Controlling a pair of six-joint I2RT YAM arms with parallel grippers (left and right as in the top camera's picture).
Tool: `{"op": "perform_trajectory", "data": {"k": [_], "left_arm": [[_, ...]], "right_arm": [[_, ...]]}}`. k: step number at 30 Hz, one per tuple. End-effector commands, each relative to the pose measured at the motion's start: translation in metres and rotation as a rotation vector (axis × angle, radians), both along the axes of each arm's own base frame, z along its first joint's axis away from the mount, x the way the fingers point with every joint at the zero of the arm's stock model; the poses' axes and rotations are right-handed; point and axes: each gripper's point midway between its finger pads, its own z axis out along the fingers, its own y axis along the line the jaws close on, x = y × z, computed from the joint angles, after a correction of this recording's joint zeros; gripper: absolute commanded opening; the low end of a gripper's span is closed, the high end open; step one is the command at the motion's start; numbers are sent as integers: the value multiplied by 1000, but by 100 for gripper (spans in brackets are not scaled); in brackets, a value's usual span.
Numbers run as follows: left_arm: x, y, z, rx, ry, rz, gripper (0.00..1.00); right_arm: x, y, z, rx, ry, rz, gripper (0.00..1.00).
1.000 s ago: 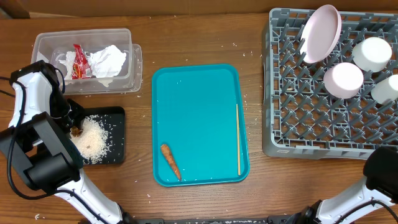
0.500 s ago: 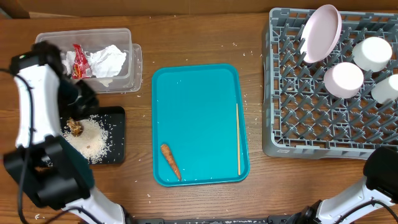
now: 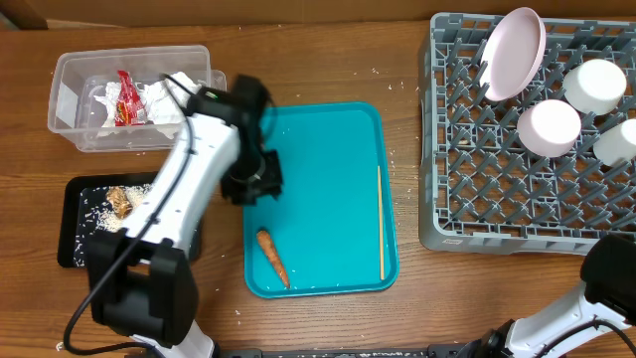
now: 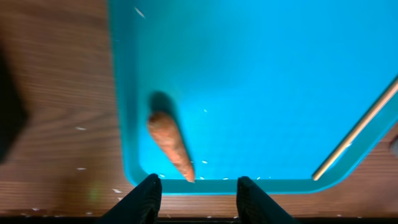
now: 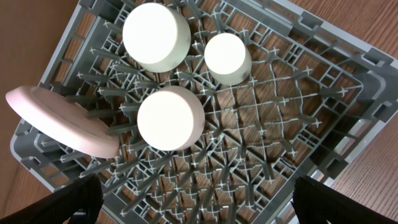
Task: Sort waste into correct bins and load items into the dishwasher
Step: 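Lower the scrap onto the rice and open the left gripper, then reach the left gripper to the carrot on the teal tray and grasp it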
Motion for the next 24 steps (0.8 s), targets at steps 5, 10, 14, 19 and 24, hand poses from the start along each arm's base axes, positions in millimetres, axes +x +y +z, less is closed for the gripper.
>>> {"op": "perform_trajectory", "data": {"k": [5,10,14,19,24], "left_arm": [[-40,-22,-42,31,83,44,42],[-61,-17,-50,23,81,80,43],[-75,-11,-50,-4,20,108,46],[-77,-8,-52,-34,-57,135,60],[-83,1,-69,15,-45,183,59]], "right_arm": [[0,1,6,-5,-19,-2,100],[0,1,6,-5,-19,-2,100],[0,1,6,-5,-18,-2,100],[0,1,6,-5,-19,-2,100],[0,1,6,-5,-19,-2,100]]}}
